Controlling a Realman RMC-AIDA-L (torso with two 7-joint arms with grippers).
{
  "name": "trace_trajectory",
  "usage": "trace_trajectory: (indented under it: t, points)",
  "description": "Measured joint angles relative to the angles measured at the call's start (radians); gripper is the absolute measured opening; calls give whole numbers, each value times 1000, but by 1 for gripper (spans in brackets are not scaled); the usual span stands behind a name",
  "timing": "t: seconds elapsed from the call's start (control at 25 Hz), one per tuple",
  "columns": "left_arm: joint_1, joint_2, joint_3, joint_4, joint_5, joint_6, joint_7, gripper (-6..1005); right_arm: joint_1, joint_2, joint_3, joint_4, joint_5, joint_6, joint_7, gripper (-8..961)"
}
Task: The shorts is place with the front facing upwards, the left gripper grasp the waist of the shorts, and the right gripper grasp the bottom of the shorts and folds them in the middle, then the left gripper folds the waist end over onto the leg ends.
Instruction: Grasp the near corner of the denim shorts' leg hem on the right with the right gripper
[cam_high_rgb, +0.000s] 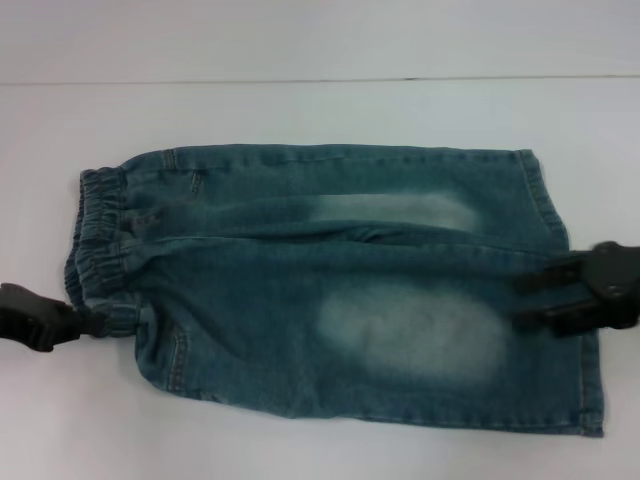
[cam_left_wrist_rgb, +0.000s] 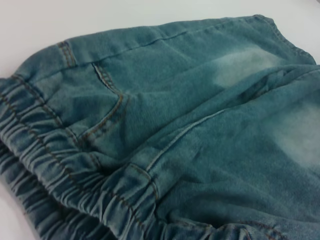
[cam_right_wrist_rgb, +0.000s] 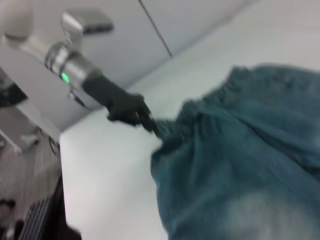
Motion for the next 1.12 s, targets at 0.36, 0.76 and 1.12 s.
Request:
trace_trajectory:
  t: [0.36, 0.76, 1.12]
  points:
    - [-29, 4, 7, -16, 6, 7, -19, 25, 57, -96, -8, -15, -243, -146, 171, 730]
    - [-57, 17, 10, -15, 7, 26, -39, 25, 107, -61, -17, -26, -507, -129, 209, 731]
    - [-59, 16, 32, -15, 8, 23, -52, 26, 113, -32, -24, -19, -584, -79, 221, 731]
